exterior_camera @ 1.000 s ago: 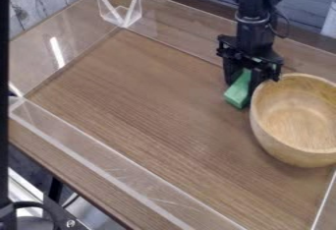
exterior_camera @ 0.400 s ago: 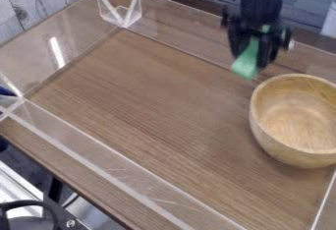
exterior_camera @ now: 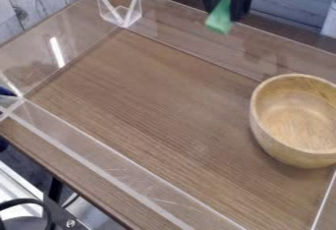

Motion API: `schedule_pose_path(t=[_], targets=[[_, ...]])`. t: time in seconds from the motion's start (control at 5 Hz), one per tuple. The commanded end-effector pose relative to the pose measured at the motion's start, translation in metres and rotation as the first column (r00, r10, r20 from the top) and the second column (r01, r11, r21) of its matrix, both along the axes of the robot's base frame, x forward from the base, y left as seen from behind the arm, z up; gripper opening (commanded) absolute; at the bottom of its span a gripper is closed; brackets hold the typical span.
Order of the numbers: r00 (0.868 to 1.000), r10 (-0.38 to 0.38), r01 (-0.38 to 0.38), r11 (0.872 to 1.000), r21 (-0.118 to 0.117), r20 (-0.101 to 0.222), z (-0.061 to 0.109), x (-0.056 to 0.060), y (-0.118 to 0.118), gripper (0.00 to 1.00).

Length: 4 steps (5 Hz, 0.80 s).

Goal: Put the green block in the brown bowl

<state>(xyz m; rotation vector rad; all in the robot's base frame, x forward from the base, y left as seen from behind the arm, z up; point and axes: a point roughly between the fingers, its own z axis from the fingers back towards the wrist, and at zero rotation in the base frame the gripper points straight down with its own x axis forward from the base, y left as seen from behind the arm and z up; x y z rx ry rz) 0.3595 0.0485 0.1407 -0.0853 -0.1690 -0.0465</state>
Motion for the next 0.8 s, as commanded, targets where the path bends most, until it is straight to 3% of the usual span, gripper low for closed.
schedule_pose_path(t=[0.0, 0.2, 0.4, 0.6], targets=[[0.998, 0.036, -0.038, 0.999, 0.029, 0.060, 0.031, -0.013, 0.029, 0.00], [0.999, 0.041, -0.042, 0.998, 0.035, 0.034, 0.025, -0.026, 0.036, 0.00], [0.995, 0.070, -0.073, 0.997, 0.038, 0.069, 0.019, -0.004, 0.049, 0.00], [0.996, 0.075, -0.077, 0.996, 0.042, 0.050, 0.012, -0.018, 0.056, 0.00]])
